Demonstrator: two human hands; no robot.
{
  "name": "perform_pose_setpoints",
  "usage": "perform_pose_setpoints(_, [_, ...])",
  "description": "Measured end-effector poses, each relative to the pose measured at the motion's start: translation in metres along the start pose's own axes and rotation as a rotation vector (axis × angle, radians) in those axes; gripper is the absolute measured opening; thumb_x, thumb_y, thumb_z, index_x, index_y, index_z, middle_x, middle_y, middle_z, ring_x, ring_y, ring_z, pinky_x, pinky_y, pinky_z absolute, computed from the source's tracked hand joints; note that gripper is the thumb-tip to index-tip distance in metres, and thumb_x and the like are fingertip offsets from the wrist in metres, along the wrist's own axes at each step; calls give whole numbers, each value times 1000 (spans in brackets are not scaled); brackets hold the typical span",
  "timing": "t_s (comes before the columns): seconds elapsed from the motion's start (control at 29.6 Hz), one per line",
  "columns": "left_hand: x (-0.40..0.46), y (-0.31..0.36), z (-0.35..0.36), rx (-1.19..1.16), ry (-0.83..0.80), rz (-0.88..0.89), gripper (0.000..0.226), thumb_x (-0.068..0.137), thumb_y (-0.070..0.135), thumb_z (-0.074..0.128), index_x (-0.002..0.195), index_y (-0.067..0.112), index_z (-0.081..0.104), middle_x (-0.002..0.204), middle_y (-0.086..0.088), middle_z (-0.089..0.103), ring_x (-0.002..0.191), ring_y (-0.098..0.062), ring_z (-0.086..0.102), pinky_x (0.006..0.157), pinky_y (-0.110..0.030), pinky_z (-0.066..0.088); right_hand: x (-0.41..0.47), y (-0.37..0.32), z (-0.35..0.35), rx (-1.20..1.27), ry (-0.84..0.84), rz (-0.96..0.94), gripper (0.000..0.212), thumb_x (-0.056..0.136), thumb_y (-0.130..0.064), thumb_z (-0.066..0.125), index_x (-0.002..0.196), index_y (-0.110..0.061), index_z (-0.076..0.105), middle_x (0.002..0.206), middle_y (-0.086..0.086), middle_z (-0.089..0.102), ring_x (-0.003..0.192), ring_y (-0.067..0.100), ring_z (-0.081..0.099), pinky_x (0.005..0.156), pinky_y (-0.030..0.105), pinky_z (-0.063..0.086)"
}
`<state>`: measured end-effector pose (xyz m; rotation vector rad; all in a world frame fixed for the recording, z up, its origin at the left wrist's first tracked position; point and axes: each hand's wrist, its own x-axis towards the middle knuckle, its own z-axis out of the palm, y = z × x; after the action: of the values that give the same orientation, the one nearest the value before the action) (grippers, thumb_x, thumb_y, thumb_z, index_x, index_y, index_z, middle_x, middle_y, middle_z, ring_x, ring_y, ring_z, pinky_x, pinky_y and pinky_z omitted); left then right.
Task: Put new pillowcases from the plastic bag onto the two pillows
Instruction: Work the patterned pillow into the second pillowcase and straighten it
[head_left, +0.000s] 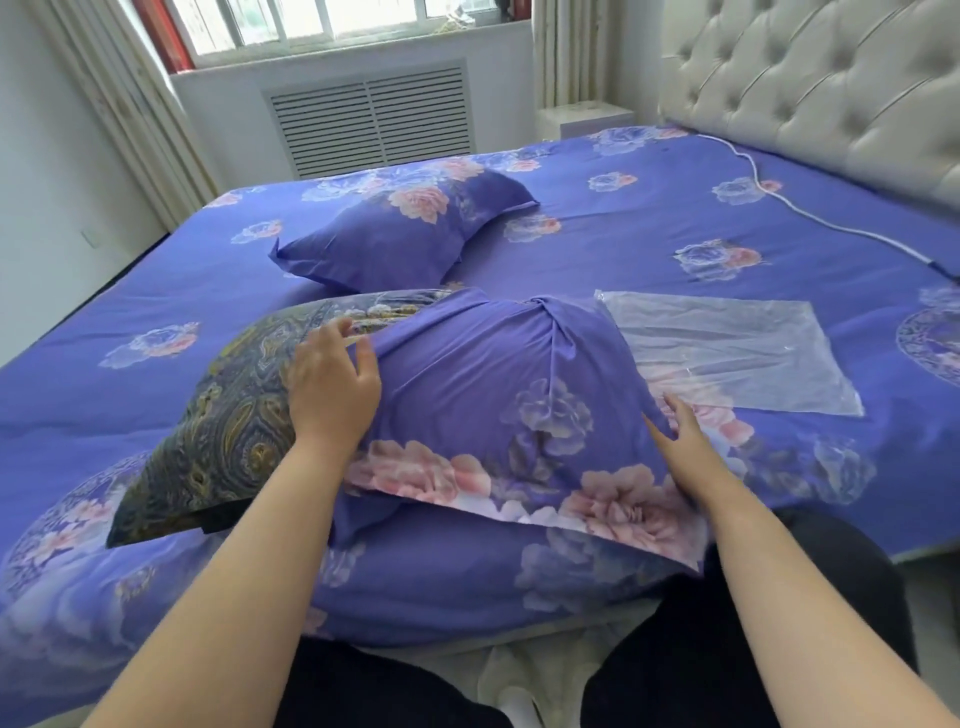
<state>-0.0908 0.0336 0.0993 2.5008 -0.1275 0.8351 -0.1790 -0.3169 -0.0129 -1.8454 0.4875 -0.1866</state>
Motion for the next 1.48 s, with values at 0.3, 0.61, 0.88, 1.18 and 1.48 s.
perform_pose_setpoints(0.3, [47,37,46,547,-396,215,57,96,56,28,107,8,56,109,-18,66,102,-35,62,85,-41,40,39,-39,-42,129,-230,197,54,87,-63,41,115,-21,61,116,2,62,96,19,60,77,31,48])
perform_pose_setpoints(0.61, [-25,-4,33,171,-140,63,37,98,36,41,76,8,51,67,-26,63,66,-46,61,55,-40,39,81,-87,2,140,-125,267,68,87,-72,29,96,-14,64,90,5,64,77,23,60,63,33,47])
perform_pose_setpoints(0.88, [-46,-2,15,66,-56,63,46,95,41,30,76,8,54,61,-22,62,60,-44,60,51,-37,37,86,-148,2,206,-90,89,74,80,-71,49,117,-9,64,123,9,62,107,22,61,95,40,49])
perform_pose_setpoints(1.18, [32,61,-18,-50,-53,51,41,94,50,40,105,14,56,103,-10,64,98,-33,58,74,-38,41,29,-188,28,140,211,-242,53,87,-63,47,60,-17,50,60,-7,49,54,8,43,45,14,33])
perform_pose_setpoints(1.48, [101,116,7,143,-638,-70,57,83,54,57,113,6,63,120,-10,63,106,-25,57,74,-29,32,-6,-181,35,314,387,-523,54,89,-44,58,53,-23,23,38,-10,25,40,4,25,39,15,22])
